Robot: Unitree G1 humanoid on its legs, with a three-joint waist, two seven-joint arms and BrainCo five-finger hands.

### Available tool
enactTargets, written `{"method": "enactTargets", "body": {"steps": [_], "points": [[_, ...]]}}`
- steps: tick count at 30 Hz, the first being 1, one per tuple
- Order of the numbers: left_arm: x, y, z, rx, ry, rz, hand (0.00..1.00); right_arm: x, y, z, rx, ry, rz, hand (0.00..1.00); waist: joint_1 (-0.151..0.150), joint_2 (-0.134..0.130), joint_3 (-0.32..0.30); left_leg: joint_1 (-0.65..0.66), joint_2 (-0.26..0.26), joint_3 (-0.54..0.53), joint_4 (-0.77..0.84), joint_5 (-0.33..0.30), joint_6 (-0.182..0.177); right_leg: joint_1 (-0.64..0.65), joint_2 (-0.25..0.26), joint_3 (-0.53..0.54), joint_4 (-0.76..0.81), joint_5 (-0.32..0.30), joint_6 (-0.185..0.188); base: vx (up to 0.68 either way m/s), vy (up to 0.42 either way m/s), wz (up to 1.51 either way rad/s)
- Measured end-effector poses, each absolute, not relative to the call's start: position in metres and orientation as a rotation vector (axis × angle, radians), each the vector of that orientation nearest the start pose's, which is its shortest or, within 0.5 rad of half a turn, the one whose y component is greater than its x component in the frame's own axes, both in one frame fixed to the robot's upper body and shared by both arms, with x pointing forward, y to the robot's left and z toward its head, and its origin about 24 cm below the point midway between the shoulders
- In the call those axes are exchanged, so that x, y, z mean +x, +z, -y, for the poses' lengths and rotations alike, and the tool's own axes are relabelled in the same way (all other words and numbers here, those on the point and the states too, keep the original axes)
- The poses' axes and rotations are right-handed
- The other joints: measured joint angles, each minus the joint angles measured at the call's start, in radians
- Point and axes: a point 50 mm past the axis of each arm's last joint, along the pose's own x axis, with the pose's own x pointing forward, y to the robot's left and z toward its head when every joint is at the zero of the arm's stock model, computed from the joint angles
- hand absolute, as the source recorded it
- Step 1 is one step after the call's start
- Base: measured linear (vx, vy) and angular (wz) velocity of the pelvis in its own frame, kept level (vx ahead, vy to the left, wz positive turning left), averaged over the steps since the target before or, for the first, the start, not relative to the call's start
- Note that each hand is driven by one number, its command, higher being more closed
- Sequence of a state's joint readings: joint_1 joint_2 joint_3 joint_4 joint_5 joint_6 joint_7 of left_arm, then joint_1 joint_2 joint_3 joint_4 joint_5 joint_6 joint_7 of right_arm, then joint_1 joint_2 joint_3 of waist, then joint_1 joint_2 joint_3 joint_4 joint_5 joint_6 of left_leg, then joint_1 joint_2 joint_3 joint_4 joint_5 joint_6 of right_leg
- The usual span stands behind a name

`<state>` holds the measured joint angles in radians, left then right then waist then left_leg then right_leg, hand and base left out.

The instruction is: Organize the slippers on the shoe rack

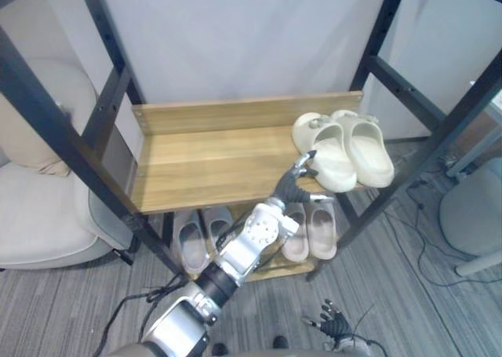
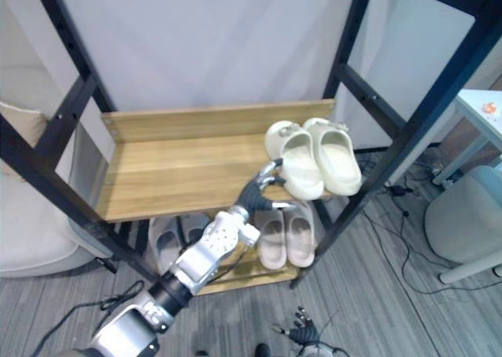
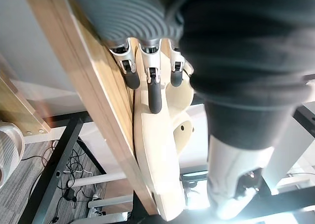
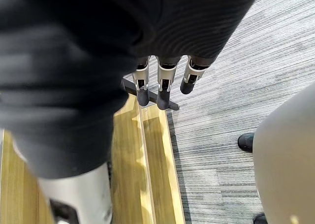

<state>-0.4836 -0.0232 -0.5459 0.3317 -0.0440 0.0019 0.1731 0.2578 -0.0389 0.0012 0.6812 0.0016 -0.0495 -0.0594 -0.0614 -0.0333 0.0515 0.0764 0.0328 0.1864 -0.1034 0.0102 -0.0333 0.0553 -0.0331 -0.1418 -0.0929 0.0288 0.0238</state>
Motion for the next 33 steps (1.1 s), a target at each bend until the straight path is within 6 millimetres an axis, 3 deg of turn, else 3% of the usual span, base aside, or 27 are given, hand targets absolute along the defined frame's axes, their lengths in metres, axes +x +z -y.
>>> {"method": "enactTargets", "body": {"steps": [8, 11, 13, 16, 20, 23, 27, 33], "points": [[0.302, 0.089, -0.004, 0.146, -0.433, 0.135, 0.0, 0.104, -0.136, 0.175, -0.041, -0.134, -0.877, 0.0, -0.001, 0.0, 0.0, 0.002, 0.003, 0.007, 0.0, 0.0, -0.001, 0.0, 0.002, 0.004, 0.004, 0.001, -0.001, -0.01, -0.006, -0.03], [0.301, 0.107, -0.011, 0.094, -0.415, 0.204, 0.0, 0.103, -0.134, 0.176, -0.039, -0.139, -0.868, 0.0, 0.001, 0.001, 0.0, -0.007, 0.002, -0.008, 0.0, 0.0, -0.001, -0.002, 0.0, -0.008, 0.005, 0.0, -0.001, 0.01, -0.009, 0.11], [0.294, 0.127, -0.019, 0.043, -0.409, 0.291, 0.0, 0.101, -0.133, 0.177, -0.037, -0.139, -0.868, 0.0, 0.008, 0.001, 0.0, -0.008, 0.001, -0.018, 0.0, -0.001, -0.001, 0.001, -0.001, -0.014, 0.005, -0.003, 0.001, 0.02, -0.007, 0.12], [0.284, 0.137, -0.024, -0.022, -0.421, 0.334, 0.0, 0.1, -0.134, 0.177, -0.035, -0.135, -0.87, 0.0, 0.013, 0.002, 0.0, -0.008, -0.003, -0.039, 0.001, 0.0, 0.0, 0.007, -0.005, -0.027, 0.005, -0.008, 0.002, 0.01, -0.003, 0.14], [0.264, 0.135, -0.024, -0.087, -0.491, 0.341, 0.0, 0.098, -0.134, 0.178, -0.035, -0.128, -0.878, 0.0, 0.026, 0.01, -0.005, -0.01, -0.011, -0.065, 0.001, -0.001, 0.001, 0.016, -0.012, -0.05, 0.005, -0.016, 0.006, 0.01, 0.006, 0.24], [0.242, 0.119, -0.02, -0.157, -0.6, 0.275, 0.0, 0.097, -0.135, 0.18, -0.041, -0.127, -0.883, 0.0, 0.044, 0.021, -0.012, -0.016, -0.019, -0.091, 0.001, 0.001, 0.004, 0.02, -0.019, -0.069, 0.006, -0.022, 0.012, 0.01, 0.015, 0.22], [0.209, 0.077, -0.017, -0.188, -0.732, 0.091, 0.0, 0.097, -0.138, 0.178, -0.041, -0.108, -0.902, 0.0, 0.046, 0.024, -0.015, 0.001, -0.024, -0.116, 0.001, 0.001, 0.004, 0.036, -0.024, -0.097, 0.036, -0.048, 0.018, 0.0, 0.003, 0.2], [0.172, 0.009, -0.039, -0.173, -0.737, -0.21, 0.0, 0.099, -0.141, 0.178, -0.049, -0.087, -0.913, 0.0, 0.054, 0.032, -0.02, 0.002, -0.025, -0.117, 0.001, 0.003, 0.007, 0.035, -0.024, -0.096, 0.039, -0.048, 0.018, -0.03, 0.002, 0.01]]}}
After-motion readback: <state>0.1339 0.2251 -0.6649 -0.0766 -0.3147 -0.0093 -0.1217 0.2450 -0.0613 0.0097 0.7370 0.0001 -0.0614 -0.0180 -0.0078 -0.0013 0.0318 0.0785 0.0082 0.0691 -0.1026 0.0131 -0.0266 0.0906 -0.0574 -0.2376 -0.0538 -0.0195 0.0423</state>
